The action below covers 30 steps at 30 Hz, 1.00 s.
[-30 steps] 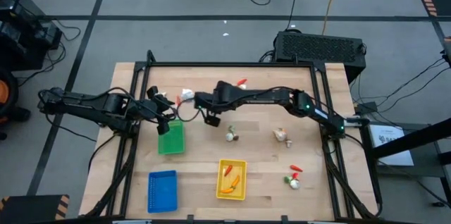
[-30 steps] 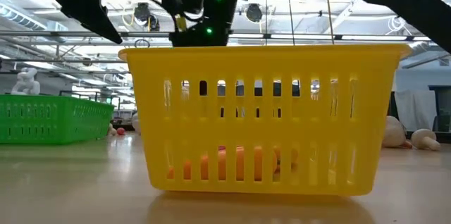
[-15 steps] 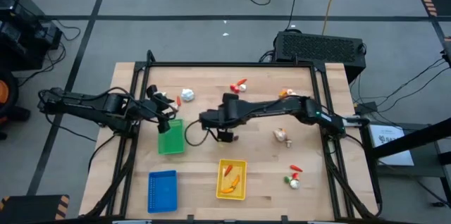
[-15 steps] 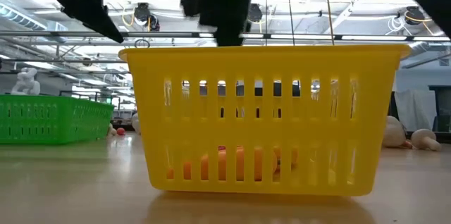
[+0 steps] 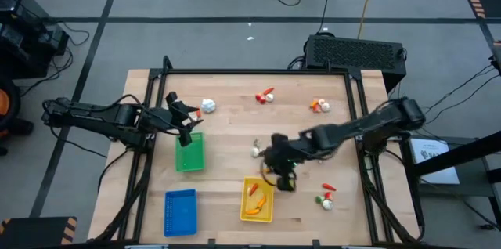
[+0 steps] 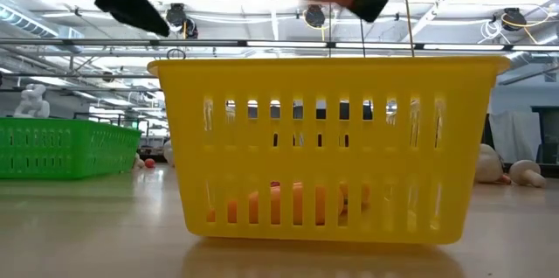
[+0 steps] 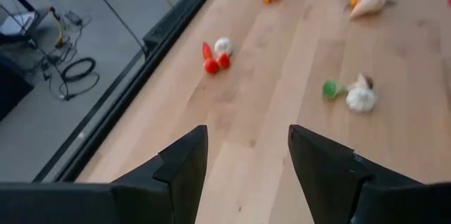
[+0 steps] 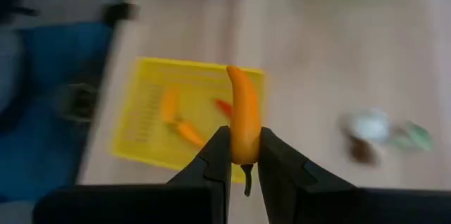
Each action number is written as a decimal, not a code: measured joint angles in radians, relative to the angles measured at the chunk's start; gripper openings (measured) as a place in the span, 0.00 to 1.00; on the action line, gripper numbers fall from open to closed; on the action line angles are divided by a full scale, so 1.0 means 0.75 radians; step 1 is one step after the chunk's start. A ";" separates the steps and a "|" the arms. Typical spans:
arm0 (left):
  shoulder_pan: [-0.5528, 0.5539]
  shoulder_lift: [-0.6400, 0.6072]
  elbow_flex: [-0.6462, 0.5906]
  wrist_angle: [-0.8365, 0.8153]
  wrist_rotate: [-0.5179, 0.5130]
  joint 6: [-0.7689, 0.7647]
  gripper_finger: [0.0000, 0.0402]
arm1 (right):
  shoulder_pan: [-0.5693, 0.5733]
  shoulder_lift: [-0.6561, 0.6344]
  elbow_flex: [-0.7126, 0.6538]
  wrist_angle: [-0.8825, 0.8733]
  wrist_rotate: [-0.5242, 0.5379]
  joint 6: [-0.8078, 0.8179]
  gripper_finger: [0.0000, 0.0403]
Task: Sort produce into baskets
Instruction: Put the yellow chili pepper into the yellow basket, then put the red chili pepper into the yellow basket
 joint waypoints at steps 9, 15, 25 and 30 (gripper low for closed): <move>0.000 0.018 0.000 0.159 0.062 0.026 0.51 | 0.165 0.095 -0.061 0.230 0.002 -0.163 0.11; 0.000 0.085 0.000 0.155 0.075 0.010 0.51 | 0.169 0.217 -0.061 0.313 -0.005 -0.197 0.11; 0.003 0.155 0.001 0.154 0.097 0.032 0.51 | 0.164 0.253 -0.061 0.313 0.003 -0.197 0.23; 0.002 0.155 0.001 0.154 0.097 0.034 0.51 | 0.148 0.253 -0.061 0.314 0.006 -0.196 0.30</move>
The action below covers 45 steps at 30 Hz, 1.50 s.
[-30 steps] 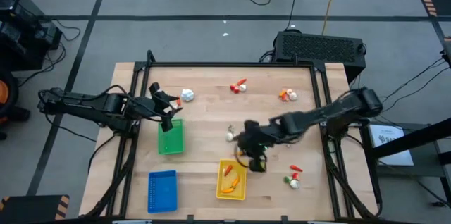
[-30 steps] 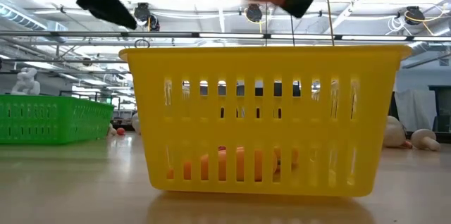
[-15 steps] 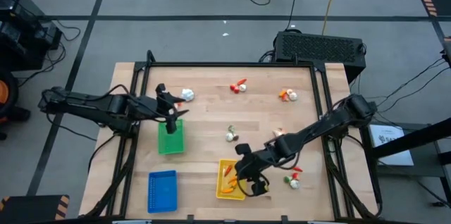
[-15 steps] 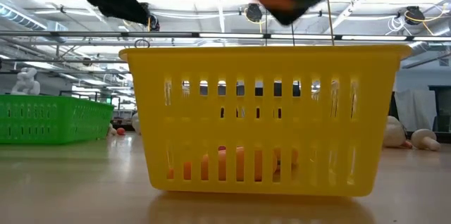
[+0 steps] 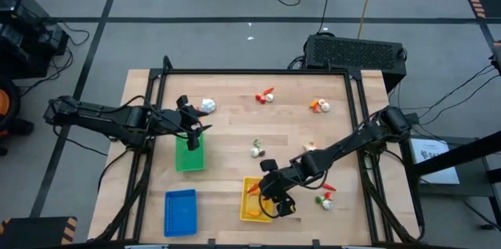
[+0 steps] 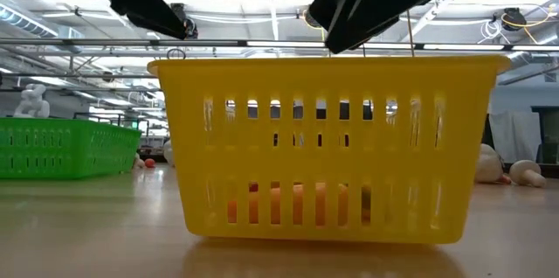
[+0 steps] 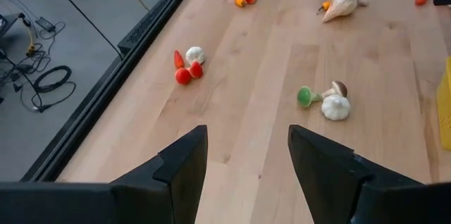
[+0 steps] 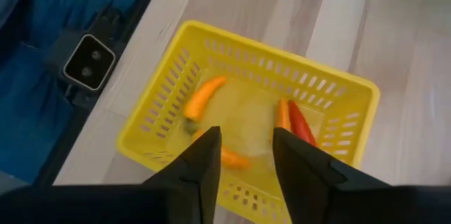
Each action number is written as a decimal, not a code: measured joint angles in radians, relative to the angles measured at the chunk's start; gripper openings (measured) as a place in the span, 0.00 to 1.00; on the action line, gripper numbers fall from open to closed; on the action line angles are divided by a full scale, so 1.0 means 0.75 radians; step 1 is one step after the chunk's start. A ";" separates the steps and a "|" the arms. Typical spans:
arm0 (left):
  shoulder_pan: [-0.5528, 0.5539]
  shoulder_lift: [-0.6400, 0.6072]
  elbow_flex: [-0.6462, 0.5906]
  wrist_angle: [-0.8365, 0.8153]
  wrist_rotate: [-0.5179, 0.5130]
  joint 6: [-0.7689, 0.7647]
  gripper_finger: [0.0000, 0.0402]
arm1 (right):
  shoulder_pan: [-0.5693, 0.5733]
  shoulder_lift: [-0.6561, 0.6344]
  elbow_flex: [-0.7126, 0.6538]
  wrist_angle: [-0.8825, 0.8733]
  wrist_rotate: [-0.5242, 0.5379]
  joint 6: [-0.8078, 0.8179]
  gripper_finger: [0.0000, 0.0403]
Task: Sort produce into baskets
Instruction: Put the red chili pepper into the yellow basket
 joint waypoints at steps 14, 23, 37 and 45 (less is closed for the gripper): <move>0.023 0.000 0.000 0.001 -0.001 0.059 0.51 | -0.020 -0.128 0.103 -0.508 -0.016 0.340 0.36; 0.072 0.000 0.000 0.002 -0.001 0.088 0.51 | 0.119 -0.204 0.104 -1.116 -0.005 0.886 0.36; 0.089 0.000 0.000 0.005 -0.002 0.129 0.51 | 0.267 -0.208 -0.127 -1.220 -0.014 1.320 0.40; 0.089 0.000 0.000 0.006 -0.002 0.130 0.51 | 0.253 -0.338 -0.333 -0.957 -0.066 1.397 0.56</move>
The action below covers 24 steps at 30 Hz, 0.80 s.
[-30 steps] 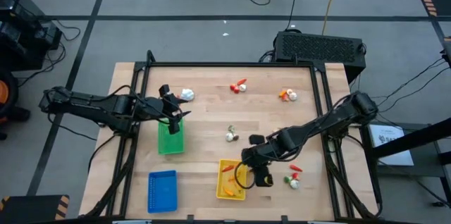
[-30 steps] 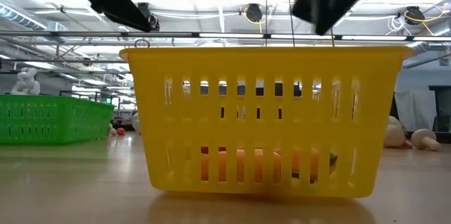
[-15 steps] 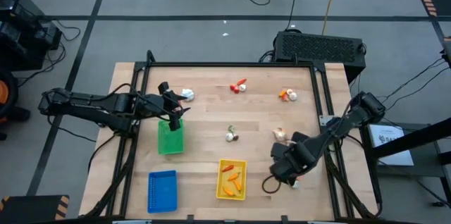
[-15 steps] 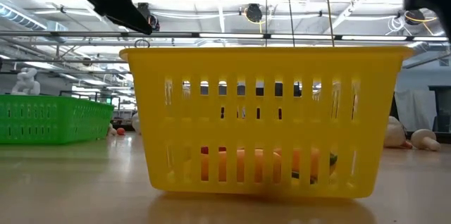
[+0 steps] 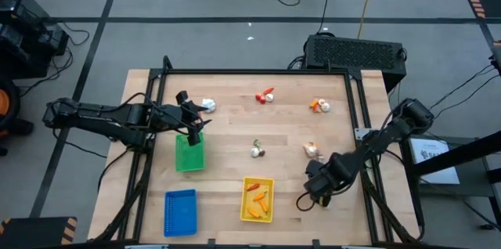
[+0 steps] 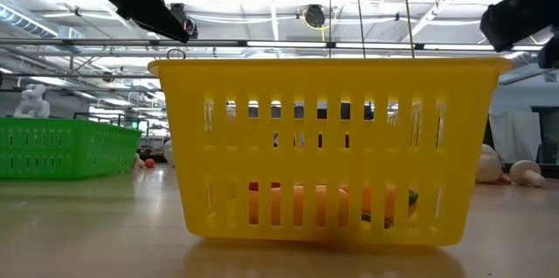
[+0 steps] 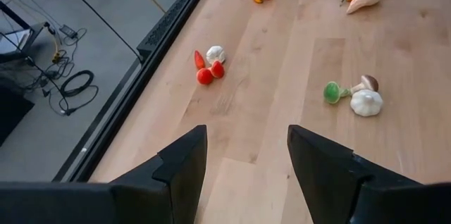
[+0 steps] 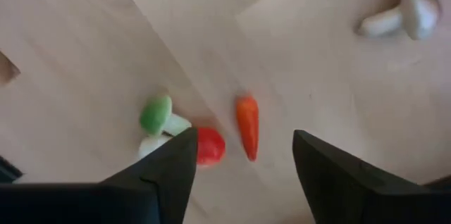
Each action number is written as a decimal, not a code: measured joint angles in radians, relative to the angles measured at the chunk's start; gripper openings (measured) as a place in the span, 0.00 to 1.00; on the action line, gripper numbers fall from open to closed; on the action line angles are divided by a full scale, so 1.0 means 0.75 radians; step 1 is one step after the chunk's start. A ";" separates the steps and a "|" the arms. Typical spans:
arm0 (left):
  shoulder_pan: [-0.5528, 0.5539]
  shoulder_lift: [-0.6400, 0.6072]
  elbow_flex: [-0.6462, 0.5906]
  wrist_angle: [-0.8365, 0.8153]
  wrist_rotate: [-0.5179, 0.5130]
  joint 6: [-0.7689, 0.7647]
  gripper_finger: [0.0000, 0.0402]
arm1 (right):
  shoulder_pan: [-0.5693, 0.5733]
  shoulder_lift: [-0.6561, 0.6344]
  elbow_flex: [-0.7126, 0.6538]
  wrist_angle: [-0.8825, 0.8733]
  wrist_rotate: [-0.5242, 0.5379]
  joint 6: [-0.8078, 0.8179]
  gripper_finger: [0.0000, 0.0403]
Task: Sort produce into baskets
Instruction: Put the red chili pepper into the yellow basket
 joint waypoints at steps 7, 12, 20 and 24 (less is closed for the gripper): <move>0.000 0.000 0.000 0.003 0.000 -0.002 0.51 | 0.001 -0.110 -0.212 0.142 -0.015 0.122 0.61; 0.000 0.000 0.000 0.003 0.000 -0.002 0.51 | 0.001 -0.103 -0.259 0.224 -0.018 0.153 0.61; 0.000 0.000 0.000 0.033 -0.001 -0.002 0.51 | 0.001 -0.018 -0.261 0.288 -0.008 0.156 0.61; -0.001 0.000 0.000 0.034 -0.001 -0.002 0.51 | 0.002 0.008 -0.261 0.287 -0.014 0.156 0.61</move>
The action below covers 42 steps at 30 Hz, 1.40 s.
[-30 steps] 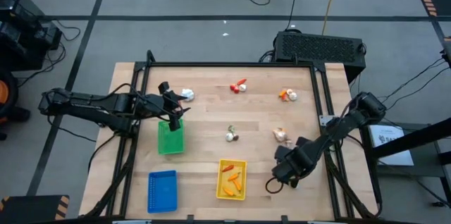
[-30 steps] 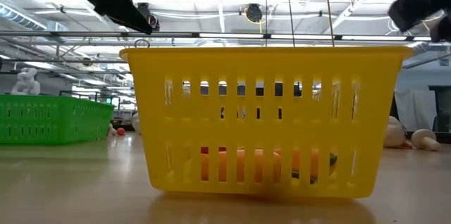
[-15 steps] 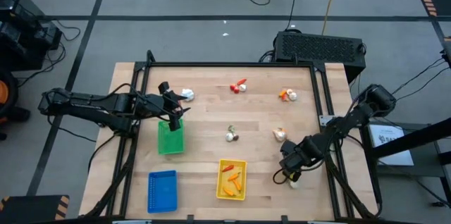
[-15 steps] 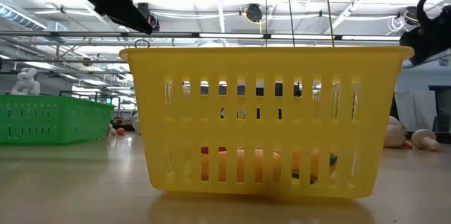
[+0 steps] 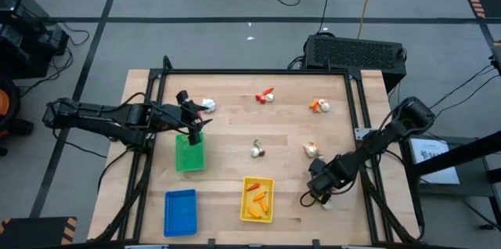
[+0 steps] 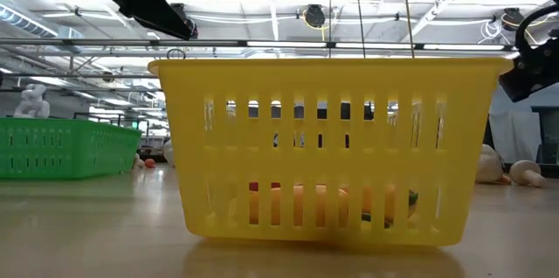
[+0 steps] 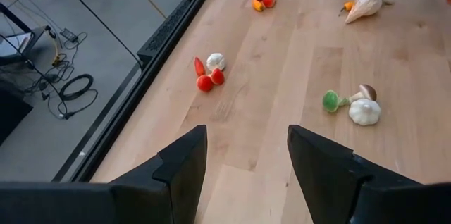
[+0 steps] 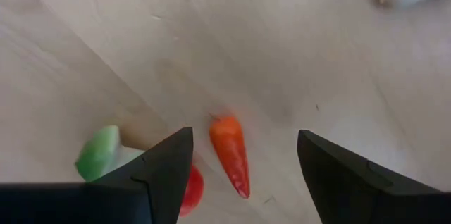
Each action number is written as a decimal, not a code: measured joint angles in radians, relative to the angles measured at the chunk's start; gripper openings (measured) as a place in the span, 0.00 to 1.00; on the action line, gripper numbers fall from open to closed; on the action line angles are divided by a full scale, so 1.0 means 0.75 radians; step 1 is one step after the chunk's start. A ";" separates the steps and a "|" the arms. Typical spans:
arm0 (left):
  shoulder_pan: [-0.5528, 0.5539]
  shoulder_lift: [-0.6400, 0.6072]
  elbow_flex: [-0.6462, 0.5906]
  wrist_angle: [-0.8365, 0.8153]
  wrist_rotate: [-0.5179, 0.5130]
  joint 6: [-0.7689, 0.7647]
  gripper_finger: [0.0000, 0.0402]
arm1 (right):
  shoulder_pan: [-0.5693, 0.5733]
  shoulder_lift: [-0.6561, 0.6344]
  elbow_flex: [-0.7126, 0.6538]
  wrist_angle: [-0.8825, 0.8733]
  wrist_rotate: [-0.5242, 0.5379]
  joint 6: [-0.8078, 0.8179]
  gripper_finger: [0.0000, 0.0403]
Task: Sort produce into baskets
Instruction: Put the red chili pepper into the yellow basket
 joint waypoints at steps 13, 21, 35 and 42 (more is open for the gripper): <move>0.000 -0.001 0.000 -0.005 0.008 -0.001 0.51 | 0.000 -0.002 -0.067 0.104 -0.005 0.038 0.41; 0.000 -0.001 0.000 -0.005 0.012 -0.001 0.51 | 0.000 -0.004 -0.072 0.098 -0.005 0.035 0.25; 0.000 -0.001 0.000 -0.005 0.016 -0.034 0.51 | -0.052 -0.018 0.073 0.010 0.082 -0.170 0.04; 0.000 -0.001 0.000 -0.005 0.016 -0.038 0.51 | -0.134 -0.018 0.287 0.065 0.290 -0.480 0.05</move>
